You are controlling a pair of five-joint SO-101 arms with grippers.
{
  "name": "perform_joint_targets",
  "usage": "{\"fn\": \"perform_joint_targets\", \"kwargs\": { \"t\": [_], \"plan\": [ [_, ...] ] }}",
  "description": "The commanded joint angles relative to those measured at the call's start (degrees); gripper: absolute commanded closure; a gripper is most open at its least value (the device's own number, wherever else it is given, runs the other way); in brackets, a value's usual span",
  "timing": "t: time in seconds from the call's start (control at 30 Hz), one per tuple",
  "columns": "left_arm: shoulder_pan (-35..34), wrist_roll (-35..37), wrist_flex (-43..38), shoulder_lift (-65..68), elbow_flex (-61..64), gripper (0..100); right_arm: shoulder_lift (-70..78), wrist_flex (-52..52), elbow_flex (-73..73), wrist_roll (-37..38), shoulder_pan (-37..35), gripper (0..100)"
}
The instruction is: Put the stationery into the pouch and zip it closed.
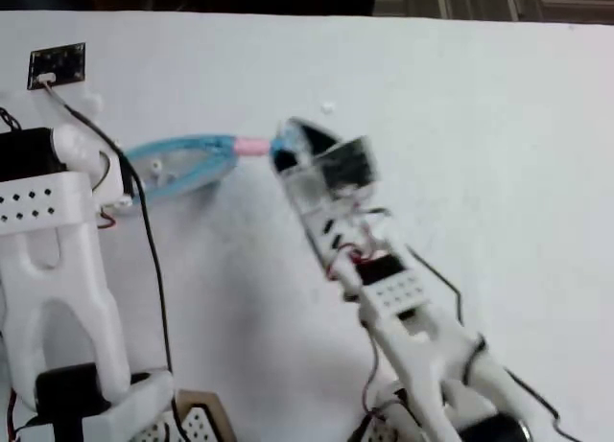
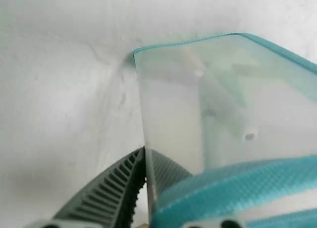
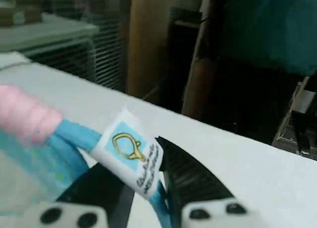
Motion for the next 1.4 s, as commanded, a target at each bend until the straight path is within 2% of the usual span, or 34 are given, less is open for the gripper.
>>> {"fn": "perform_joint_targets", "kwargs": {
  "t": [0.0, 0.17, 0.33, 0.53, 0.67, 0.83, 0.93, 1.1, 1.27, 1.37],
  "plan": [
    [-0.9, 0.0, -0.3, 1.8, -0.4, 98, -11.7, 9.4, -3.7, -8.4, 5.8, 98.2],
    [-0.6, -0.2, -0.3, 1.8, -3.0, 97, -23.3, 24.9, -16.4, -16.3, 9.3, 98.2],
    [1.3, 0.0, -0.3, 1.8, -12.5, 86, -24.7, 34.9, -32.9, -16.2, 3.9, 98.3],
    [6.6, 0.1, -4.0, 1.8, -22.5, 84, -16.6, 40.7, -50.9, -16.2, -1.8, 98.3],
    [6.6, 0.4, -9.3, 1.8, -23.6, 83, -7.8, 44.6, -65.8, -16.2, -3.1, 98.3],
    [6.6, 4.4, -10.5, 1.8, -24.0, 77, 4.9, 52.8, -84.0, -15.2, -5.5, 98.3],
    [6.6, 4.7, -10.5, 1.8, -24.0, 76, 10.9, 57.3, -89.1, -12.8, -7.3, 98.3],
    [5.7, 4.8, -9.2, 1.3, -26.3, 76, 16.4, 57.9, -93.0, -12.6, -9.2, 98.3],
    [-2.3, 15.1, 0.4, 1.2, -38.2, 76, 20.4, 58.1, -96.8, -12.6, -10.2, 98.3],
    [-4.4, 15.3, 0.3, -3.5, -38.2, 76, 21.8, 58.3, -98.5, -12.5, -11.6, 98.3]
  ]
}}
